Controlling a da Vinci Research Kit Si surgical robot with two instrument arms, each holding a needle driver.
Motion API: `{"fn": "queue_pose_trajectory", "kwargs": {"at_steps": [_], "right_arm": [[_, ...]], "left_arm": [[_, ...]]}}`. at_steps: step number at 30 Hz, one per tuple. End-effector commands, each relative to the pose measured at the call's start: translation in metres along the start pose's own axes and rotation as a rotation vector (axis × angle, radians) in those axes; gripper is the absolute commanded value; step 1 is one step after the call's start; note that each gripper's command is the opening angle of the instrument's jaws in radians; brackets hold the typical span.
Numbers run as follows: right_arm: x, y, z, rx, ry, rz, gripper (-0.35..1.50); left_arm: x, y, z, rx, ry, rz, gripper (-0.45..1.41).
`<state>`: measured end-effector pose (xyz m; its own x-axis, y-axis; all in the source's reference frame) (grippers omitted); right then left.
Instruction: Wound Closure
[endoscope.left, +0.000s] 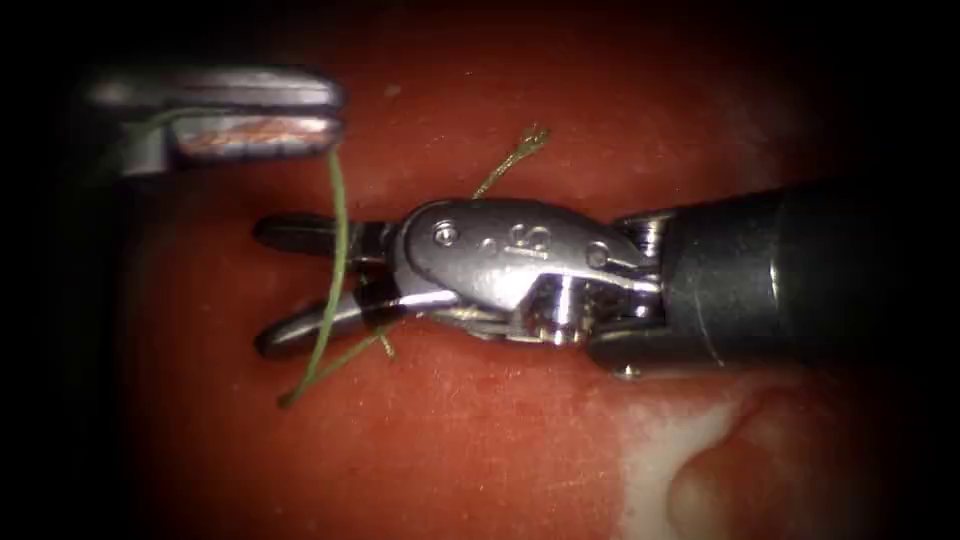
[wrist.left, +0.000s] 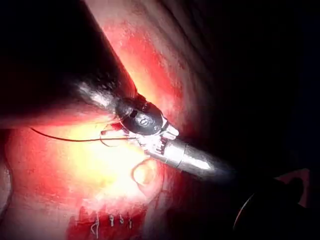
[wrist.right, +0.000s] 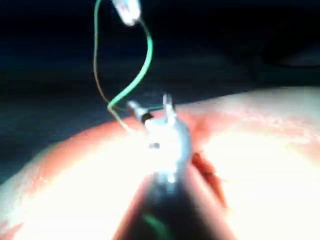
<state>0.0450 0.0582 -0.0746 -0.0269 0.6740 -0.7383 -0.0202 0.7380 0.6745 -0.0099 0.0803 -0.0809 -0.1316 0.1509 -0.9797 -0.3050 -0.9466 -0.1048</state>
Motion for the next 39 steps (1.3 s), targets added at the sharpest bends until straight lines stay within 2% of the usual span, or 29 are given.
{"fn": "queue_pose_trajectory", "kwargs": {"at_steps": [1, 3, 10, 13, 15, 18, 22, 27, 34, 39], "right_arm": [[-0.0003, -0.0004, 0.0007, 0.005, 0.025, 0.004, 0.59], [0.0002, -0.0012, 0.0007, -0.007, 0.074, 0.009, 0.53], [0.0001, -0.0039, 0.0014, -0.037, 0.124, 0.008, 0.44], [0.0010, -0.0048, 0.0010, 0.001, 0.138, 0.015, 0.44], [0.0011, -0.0052, 0.0002, 0.011, 0.149, 0.018, 0.43], [0.0011, -0.0053, -0.0001, 0.017, 0.169, 0.024, 0.43], [0.0018, -0.0053, -0.0009, 0.020, 0.213, 0.042, 0.43], [0.0029, -0.0048, -0.0025, -0.003, 0.267, 0.053, 0.43], [0.0031, -0.0025, -0.0067, -0.129, 0.355, 0.095, 0.44], [0.0019, -0.0014, -0.0075, -0.205, 0.398, 0.204, 0.49]], "left_arm": [[-0.0005, 0.0000, 0.0009, 0.016, -0.004, -0.001, -0.35], [-0.0009, -0.0001, 0.0018, 0.049, -0.004, 0.000, -0.35], [-0.0025, 0.0007, 0.0028, 0.088, -0.017, -0.012, -0.35], [-0.0039, 0.0005, 0.0028, 0.094, -0.022, -0.002, -0.35], [-0.0064, -0.0001, 0.0027, 0.101, -0.034, 0.015, -0.35], [-0.0078, -0.0003, 0.0027, 0.100, -0.037, 0.025, -0.35], [-0.0123, -0.0003, 0.0027, 0.087, -0.062, 0.028, -0.35], [-0.0147, -0.0001, 0.0026, 0.084, -0.075, 0.020, -0.35], [-0.0177, 0.0015, 0.0028, 0.065, -0.083, 0.004, -0.35], [-0.0183, 0.0022, 0.0031, 0.055, -0.083, -0.001, -0.35]]}}
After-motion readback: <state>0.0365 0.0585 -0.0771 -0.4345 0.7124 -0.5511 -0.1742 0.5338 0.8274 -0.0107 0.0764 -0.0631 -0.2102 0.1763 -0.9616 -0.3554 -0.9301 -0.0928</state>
